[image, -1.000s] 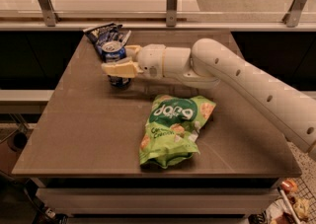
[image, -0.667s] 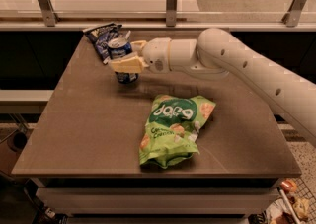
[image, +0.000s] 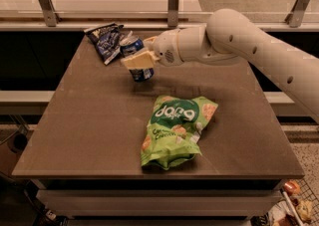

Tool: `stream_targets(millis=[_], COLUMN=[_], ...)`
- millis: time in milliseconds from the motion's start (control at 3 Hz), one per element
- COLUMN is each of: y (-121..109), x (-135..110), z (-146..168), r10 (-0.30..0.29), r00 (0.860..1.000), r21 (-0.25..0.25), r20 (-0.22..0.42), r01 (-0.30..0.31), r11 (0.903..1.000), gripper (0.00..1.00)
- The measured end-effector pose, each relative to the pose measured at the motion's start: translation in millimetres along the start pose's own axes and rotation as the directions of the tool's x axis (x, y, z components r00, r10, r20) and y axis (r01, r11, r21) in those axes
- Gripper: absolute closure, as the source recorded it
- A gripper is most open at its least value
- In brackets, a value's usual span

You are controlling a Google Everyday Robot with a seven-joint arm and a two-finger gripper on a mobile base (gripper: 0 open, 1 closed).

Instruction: Knock pepsi can over

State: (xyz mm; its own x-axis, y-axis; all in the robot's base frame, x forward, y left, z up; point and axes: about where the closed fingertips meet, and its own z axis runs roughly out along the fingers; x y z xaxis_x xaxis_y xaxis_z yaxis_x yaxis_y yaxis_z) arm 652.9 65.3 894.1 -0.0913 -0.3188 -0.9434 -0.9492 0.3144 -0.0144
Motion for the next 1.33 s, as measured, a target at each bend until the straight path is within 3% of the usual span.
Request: stream_targets(millis=[333, 667, 1000, 1333], y=[-6, -10, -14, -17], x=[6, 11, 14, 32], z=[-7, -15, -21, -14], r10=[0.009, 0.014, 0.017, 0.024], r00=[0.995, 0.975, 0.942, 0.89], r21=[0.034, 0.078, 0.111, 0.112], r20=[-0.102, -0.223, -0.336, -0.456], r01=[-0.005, 0.004, 0.022, 0.03], r11=[0.9994, 0.9969, 0.9936, 0.9932], gripper=[1.0, 1.0, 1.0, 1.0])
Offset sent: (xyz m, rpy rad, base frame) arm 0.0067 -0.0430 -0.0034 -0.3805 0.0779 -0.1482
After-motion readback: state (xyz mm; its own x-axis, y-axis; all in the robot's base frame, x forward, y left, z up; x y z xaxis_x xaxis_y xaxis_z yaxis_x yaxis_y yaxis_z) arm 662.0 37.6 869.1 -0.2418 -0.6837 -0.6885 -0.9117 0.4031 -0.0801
